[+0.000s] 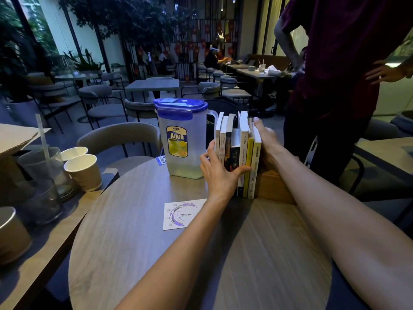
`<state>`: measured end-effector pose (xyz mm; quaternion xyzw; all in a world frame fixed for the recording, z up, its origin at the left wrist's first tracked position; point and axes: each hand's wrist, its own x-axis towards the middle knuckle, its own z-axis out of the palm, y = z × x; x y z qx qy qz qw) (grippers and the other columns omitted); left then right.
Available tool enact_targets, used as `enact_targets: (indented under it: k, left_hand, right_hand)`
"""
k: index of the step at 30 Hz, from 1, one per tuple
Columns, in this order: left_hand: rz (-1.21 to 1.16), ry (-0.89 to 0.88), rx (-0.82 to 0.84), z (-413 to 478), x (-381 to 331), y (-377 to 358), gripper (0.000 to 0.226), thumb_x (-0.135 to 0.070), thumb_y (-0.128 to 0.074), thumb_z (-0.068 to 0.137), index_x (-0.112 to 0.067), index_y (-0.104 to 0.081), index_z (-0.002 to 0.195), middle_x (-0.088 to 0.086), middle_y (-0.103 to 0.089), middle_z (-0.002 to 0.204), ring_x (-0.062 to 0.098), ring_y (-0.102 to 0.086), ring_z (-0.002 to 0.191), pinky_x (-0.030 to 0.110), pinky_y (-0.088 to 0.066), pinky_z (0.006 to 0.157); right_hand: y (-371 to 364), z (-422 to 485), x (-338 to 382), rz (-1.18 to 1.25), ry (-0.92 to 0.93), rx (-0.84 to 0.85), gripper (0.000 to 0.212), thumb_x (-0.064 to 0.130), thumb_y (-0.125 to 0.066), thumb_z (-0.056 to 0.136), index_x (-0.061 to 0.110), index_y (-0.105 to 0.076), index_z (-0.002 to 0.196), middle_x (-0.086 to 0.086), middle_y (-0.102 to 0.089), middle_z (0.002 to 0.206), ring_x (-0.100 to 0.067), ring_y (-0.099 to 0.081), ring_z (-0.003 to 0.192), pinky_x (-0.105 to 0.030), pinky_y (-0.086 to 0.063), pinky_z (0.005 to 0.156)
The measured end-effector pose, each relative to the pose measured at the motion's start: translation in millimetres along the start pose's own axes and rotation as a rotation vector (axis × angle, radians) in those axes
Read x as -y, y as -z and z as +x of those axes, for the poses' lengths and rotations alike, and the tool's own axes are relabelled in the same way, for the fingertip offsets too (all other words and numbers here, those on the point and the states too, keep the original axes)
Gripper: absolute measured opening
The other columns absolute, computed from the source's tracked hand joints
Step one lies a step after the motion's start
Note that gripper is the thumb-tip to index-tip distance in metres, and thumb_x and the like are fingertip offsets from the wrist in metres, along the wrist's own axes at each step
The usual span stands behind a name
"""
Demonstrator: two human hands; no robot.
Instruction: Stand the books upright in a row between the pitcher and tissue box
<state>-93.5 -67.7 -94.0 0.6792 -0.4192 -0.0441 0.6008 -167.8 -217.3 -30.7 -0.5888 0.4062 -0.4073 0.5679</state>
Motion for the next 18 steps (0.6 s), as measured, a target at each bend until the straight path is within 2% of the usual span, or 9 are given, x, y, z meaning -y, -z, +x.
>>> enact_targets:
  k: [2,4,6,11,13,15,18]
  left_hand:
    - [-0.010,-0.005,0.014,1,2,2,0.117,-0.045,-0.092,0.059,-0.029,-0.022,0.151,0.005,-0.035,0.130,0.022,-0.036,0.127,0.047,-0.039,0.112]
    - [-0.010,-0.011,0.017,2,3,3,0.116,-0.045,-0.091,0.060,-0.030,-0.022,0.152,0.006,-0.036,0.129,0.023,-0.037,0.127,0.047,-0.039,0.111]
    - [-0.003,-0.013,0.019,1,1,4,0.115,-0.043,-0.091,0.061,-0.031,-0.022,0.152,0.006,-0.036,0.129,0.023,-0.037,0.127,0.045,-0.039,0.111]
    - [-0.042,-0.019,0.105,6,5,19,0.105,-0.040,-0.089,0.066,-0.031,-0.027,0.150,-0.002,-0.038,0.129,0.020,-0.040,0.130,0.044,-0.041,0.112]
    - [-0.038,-0.020,0.144,6,6,31,0.095,-0.043,-0.086,0.071,-0.029,-0.033,0.148,-0.002,-0.042,0.129,0.017,-0.044,0.127,0.042,-0.045,0.108]
    - [-0.003,-0.039,0.148,5,3,45,0.079,-0.045,-0.080,0.078,-0.025,-0.041,0.143,-0.002,-0.046,0.126,0.014,-0.049,0.119,0.034,-0.047,0.102]
    - [-0.089,-0.045,0.109,14,-12,70,0.045,-0.044,-0.065,0.091,-0.015,-0.056,0.125,0.000,-0.059,0.112,0.015,-0.060,0.103,0.029,-0.051,0.086]
  right_hand:
    - [-3,-2,1,0.002,-0.002,-0.034,0.050,0.060,-0.047,0.096,0.014,-0.064,0.087,-0.007,-0.067,0.080,-0.027,-0.065,0.081,-0.049,-0.054,0.096]
    - [-6,-4,0,0.026,-0.001,-0.077,0.048,0.059,-0.044,0.099,0.016,-0.060,0.082,-0.003,-0.063,0.074,-0.023,-0.064,0.076,-0.043,-0.054,0.092]
    - [-9,-6,-2,0.070,-0.013,-0.098,0.049,0.058,-0.041,0.100,0.016,-0.059,0.082,-0.001,-0.060,0.070,-0.019,-0.062,0.068,-0.039,-0.053,0.085]
    - [-5,-13,4,-0.026,-0.026,-0.086,0.058,0.062,-0.030,0.102,0.014,-0.061,0.090,0.000,-0.057,0.067,-0.020,-0.061,0.067,-0.040,-0.053,0.085]
    - [0,-14,7,-0.084,-0.009,-0.093,0.059,0.060,-0.029,0.102,0.012,-0.063,0.107,0.000,-0.060,0.073,-0.022,-0.064,0.076,-0.041,-0.053,0.090]
    - [5,-20,18,-0.132,0.061,-0.114,0.054,0.056,-0.032,0.103,0.014,-0.063,0.119,0.001,-0.065,0.087,-0.023,-0.066,0.096,-0.042,-0.051,0.098]
    - [7,-32,41,-0.169,0.253,-0.177,0.044,0.046,-0.038,0.104,0.016,-0.068,0.116,0.002,-0.067,0.105,-0.018,-0.062,0.110,-0.036,-0.048,0.097]
